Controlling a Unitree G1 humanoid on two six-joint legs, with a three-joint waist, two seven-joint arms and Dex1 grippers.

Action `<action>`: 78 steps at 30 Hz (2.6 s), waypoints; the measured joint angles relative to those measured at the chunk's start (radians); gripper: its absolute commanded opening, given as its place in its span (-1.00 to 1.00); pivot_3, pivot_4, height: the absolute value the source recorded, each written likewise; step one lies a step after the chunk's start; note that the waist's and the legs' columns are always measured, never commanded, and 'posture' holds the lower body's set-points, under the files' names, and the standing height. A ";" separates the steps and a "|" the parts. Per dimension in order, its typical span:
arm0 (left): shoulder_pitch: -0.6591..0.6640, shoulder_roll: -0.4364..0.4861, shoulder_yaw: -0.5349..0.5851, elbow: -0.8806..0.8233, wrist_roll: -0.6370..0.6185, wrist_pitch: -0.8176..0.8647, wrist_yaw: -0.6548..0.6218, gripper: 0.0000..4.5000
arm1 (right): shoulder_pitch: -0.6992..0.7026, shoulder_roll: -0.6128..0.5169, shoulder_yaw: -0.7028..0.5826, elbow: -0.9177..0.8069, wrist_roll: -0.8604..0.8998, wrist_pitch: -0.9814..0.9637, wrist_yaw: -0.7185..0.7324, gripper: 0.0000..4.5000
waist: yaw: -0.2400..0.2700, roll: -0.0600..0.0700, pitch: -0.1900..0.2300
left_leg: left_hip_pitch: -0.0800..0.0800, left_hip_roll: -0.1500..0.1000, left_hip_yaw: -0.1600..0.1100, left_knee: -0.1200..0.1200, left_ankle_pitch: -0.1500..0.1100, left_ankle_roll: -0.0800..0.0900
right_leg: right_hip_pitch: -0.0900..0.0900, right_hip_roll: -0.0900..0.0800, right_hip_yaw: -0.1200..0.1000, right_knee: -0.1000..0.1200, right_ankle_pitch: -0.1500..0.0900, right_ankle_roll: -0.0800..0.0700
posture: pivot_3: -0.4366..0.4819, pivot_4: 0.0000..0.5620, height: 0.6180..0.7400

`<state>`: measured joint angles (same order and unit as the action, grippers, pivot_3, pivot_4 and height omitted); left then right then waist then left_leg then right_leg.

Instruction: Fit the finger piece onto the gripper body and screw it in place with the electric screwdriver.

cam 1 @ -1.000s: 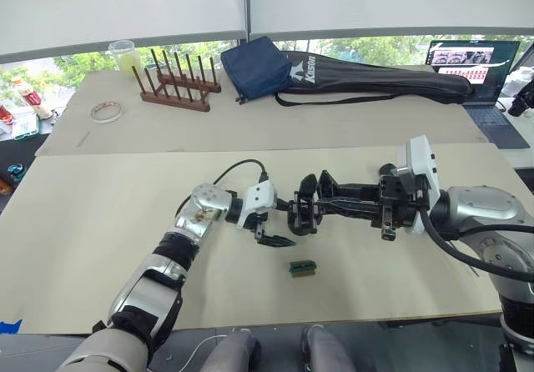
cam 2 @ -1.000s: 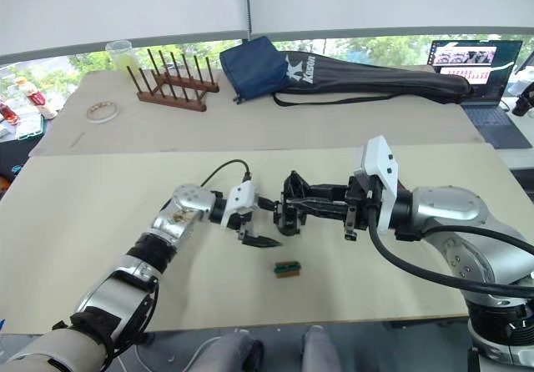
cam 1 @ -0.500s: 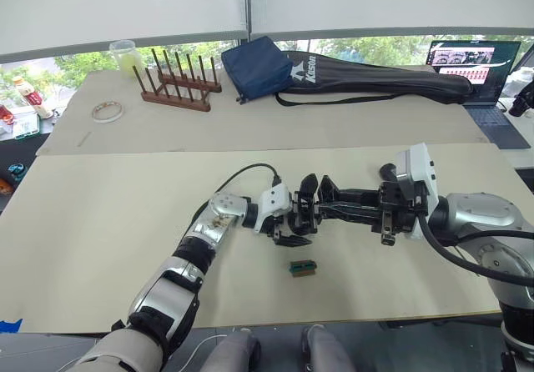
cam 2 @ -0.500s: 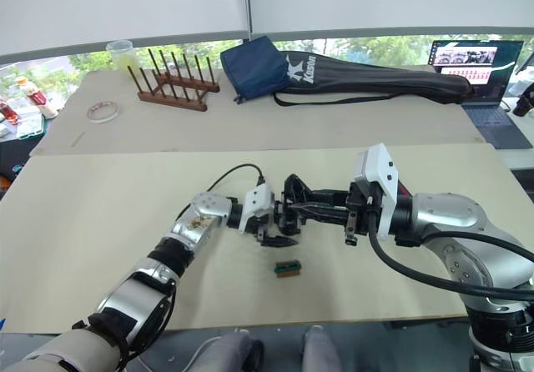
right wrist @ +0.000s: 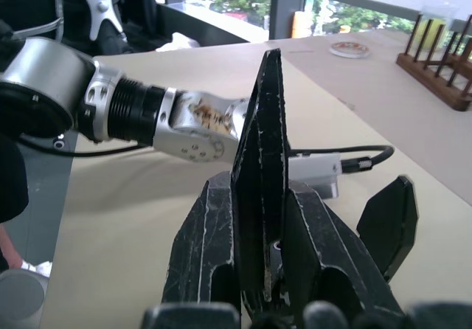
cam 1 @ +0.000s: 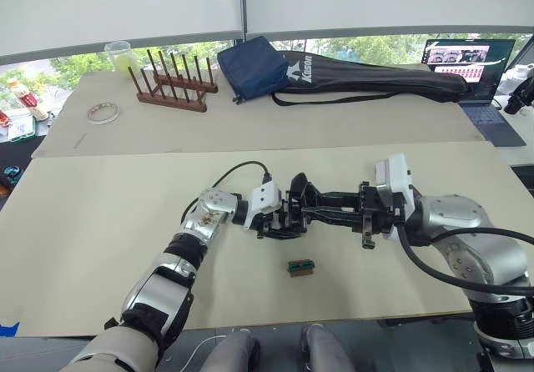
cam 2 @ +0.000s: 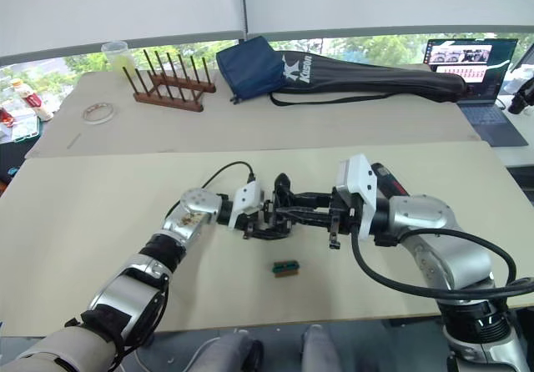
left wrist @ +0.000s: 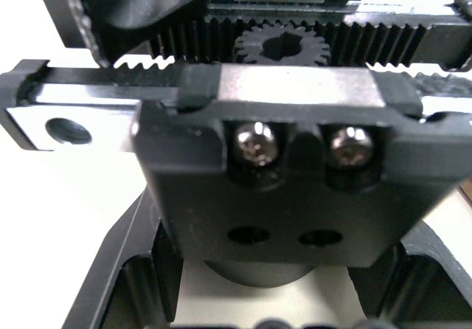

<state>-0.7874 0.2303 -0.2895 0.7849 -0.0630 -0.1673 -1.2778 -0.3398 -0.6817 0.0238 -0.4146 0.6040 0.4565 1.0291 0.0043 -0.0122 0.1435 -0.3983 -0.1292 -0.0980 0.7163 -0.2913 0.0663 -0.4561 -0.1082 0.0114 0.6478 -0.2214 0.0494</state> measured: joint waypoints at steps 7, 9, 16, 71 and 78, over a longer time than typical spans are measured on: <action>0.033 0.021 0.003 -0.068 0.000 0.037 -0.002 0.05 | -0.018 0.068 0.066 0.090 -0.070 -0.085 0.034 -0.82 | -0.002 0.000 0.000 | 0.000 0.000 0.000 0.000 0.000 0.000 | 0.000 0.001 0.000 0.000 0.000 0.000 | -0.05 -0.47 1.00; 0.039 0.021 0.005 -0.075 0.000 0.038 0.002 0.05 | -0.036 0.088 0.086 0.118 -0.085 -0.101 0.038 -0.82 | -0.003 0.000 0.000 | 0.000 0.000 0.000 0.000 0.000 0.000 | 0.000 0.001 0.000 0.000 0.000 0.000 | -0.05 -0.47 1.00; 0.041 0.019 0.005 -0.078 0.000 0.040 0.012 0.05 | -0.071 0.147 0.118 0.218 -0.138 -0.161 0.055 -0.82 | -0.003 0.000 0.000 | 0.000 -0.001 0.000 0.000 0.000 0.000 | 0.000 0.001 0.000 0.000 0.000 0.000 | -0.05 -0.47 1.00; 0.083 0.040 0.005 -0.162 0.000 0.082 0.032 0.05 | -0.130 0.130 0.067 0.250 -0.113 -0.115 0.121 -0.82 | -0.013 0.000 0.000 | 0.000 -0.001 -0.001 0.000 0.000 0.000 | 0.000 0.000 0.000 0.000 0.000 0.000 | -0.05 -0.47 1.00; 0.083 0.036 0.005 -0.161 0.000 0.082 0.036 0.05 | -0.114 0.162 0.116 0.251 -0.136 -0.124 0.119 -0.82 | -0.012 0.000 0.000 | 0.000 -0.001 -0.001 0.001 0.000 0.000 | 0.000 0.000 -0.001 0.001 0.000 0.000 | -0.05 -0.47 1.00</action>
<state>-0.7041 0.2666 -0.2848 0.6236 -0.0629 -0.0851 -1.2419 -0.4539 -0.5200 0.1398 -0.1638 0.4679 0.3324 1.1485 -0.0075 -0.0118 0.1432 -0.3983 -0.1306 -0.0986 0.7169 -0.2912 0.0662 -0.4565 -0.1080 0.0108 0.6484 -0.2214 0.0494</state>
